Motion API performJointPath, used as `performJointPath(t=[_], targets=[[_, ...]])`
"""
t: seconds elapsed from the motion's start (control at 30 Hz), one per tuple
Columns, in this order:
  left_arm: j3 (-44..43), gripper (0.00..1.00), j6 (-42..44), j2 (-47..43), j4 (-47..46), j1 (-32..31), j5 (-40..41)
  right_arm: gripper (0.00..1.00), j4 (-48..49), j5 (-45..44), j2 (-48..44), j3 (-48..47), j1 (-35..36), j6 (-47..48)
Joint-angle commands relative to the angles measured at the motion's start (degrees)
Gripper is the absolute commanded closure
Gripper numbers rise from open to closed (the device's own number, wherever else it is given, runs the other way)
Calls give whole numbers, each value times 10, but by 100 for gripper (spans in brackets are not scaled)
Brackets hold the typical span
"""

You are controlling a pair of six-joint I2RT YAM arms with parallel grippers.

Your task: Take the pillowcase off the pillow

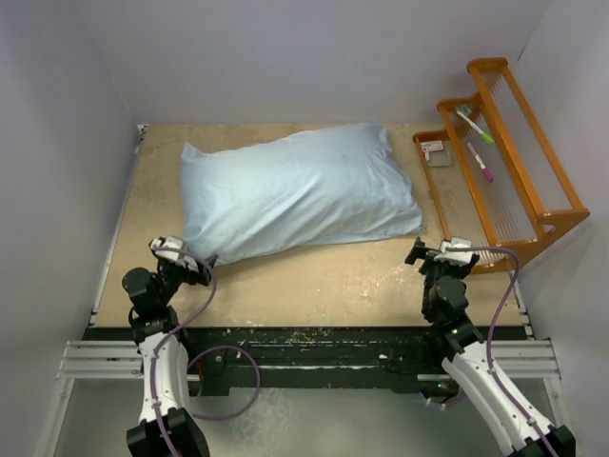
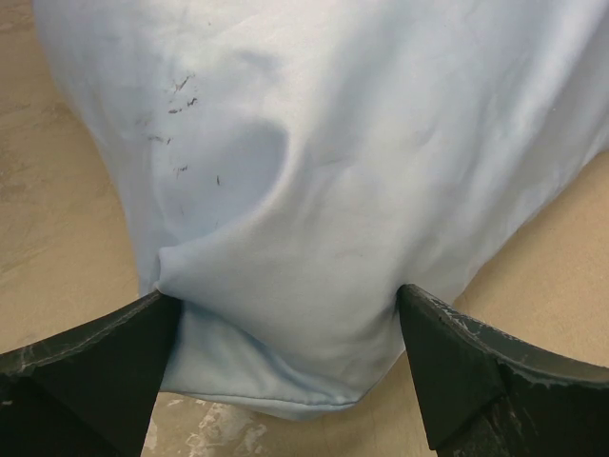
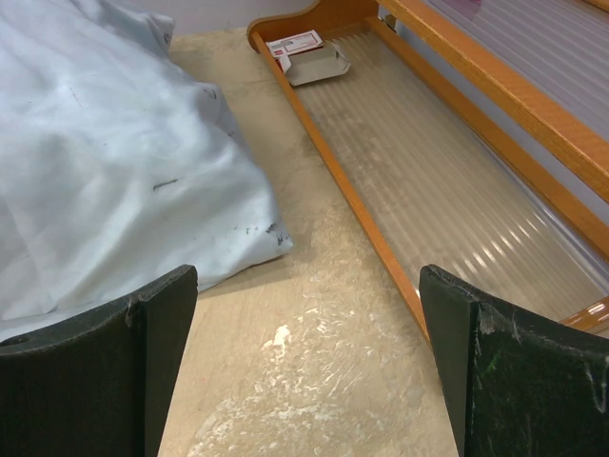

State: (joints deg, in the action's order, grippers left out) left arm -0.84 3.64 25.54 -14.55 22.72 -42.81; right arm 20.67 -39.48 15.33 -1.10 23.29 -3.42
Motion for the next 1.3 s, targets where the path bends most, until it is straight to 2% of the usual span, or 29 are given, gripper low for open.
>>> performJointPath(t=[0.0,0.1,0.23,0.3,0.37,0.47,0.53,0.6,0.63,0.7,0.73,0.77,0.8,0.83,0.9,0.97,1.03,1.1,1.2,1.27], targets=[[-10,1,19,5,-22,-3,-30,0,34,-7,5,3,0,-1],[-14,1,19,15,-24,-5,-34,0,34,-32,15,-3,1,-13],[-18,1,10,-7,-6,-4,-17,0,-6,3,-23,-10,0,5],[-28,1,10,13,-7,-5,-10,0,-23,-38,-37,-30,0,-4],[-58,1,-1,33,2,-5,-11,0,-60,-69,-2,-76,0,-30],[-259,1,13,162,132,-5,5,0,-51,-148,70,-163,0,-128],[-432,1,59,271,270,-5,11,0,-31,-185,121,-216,0,-230],[-582,1,125,374,411,-5,-6,0,-97,-173,166,-310,0,-335],[-643,1,138,433,461,-4,-6,0,-148,-161,185,-350,0,-362],[-753,1,137,502,539,-2,14,0,-259,-138,215,-413,-2,-484],[-789,1,152,531,579,0,4,0,-224,-81,218,-416,-4,-423],[-814,1,181,552,615,3,-18,0,-177,-4,217,-416,-6,-320],[-828,1,209,567,645,5,-46,0,-146,50,217,-418,-5,-237],[-833,1,233,577,666,5,-68,0,-125,80,219,-417,-5,-213],[-828,1,264,584,686,-2,-102,0,-92,147,239,-412,-5,-184],[-822,1,295,588,706,-27,-99,0,-122,201,287,-439,-5,-176],[-812,1,317,589,720,-84,-58,0,-179,200,348,-481,-5,-198],[-793,1,305,583,691,-149,-3,0,-205,176,394,-500,-5,-227],[-774,1,294,579,640,-239,47,0,-196,188,431,-500,-10,-241],[-790,1,310,597,646,-296,82,0,-204,211,465,-514,-17,-243]])
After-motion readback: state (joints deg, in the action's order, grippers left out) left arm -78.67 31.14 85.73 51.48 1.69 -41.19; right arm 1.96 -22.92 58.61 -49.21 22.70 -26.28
